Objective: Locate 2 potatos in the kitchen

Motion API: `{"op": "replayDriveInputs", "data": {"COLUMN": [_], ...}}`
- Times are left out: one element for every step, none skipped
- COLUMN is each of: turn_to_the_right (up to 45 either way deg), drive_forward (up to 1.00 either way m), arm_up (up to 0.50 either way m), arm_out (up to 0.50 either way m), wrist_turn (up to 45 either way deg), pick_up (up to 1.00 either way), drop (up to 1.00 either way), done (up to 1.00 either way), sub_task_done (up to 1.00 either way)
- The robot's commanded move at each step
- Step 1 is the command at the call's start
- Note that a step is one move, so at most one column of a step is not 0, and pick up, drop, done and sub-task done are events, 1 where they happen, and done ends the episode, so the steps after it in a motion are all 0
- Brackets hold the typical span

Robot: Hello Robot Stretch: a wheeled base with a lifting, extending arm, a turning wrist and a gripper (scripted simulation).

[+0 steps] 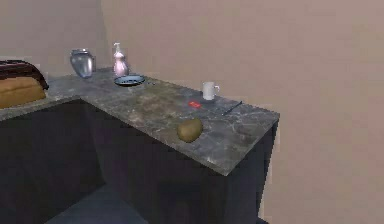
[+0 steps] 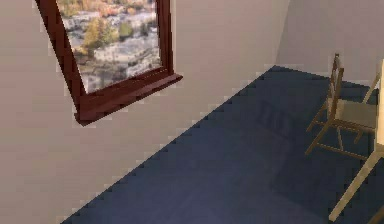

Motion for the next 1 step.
{"op": "replayDriveInputs", "data": {"turn_to_the_right": [0.0], "drive_forward": [0.0], "arm_up": [0.0], "arm_out": [0.0], "wrist_turn": [0.0], "pick_up": [0.0], "drop": [0.0], "done": [1.0], "sub_task_done": [0.0]}}
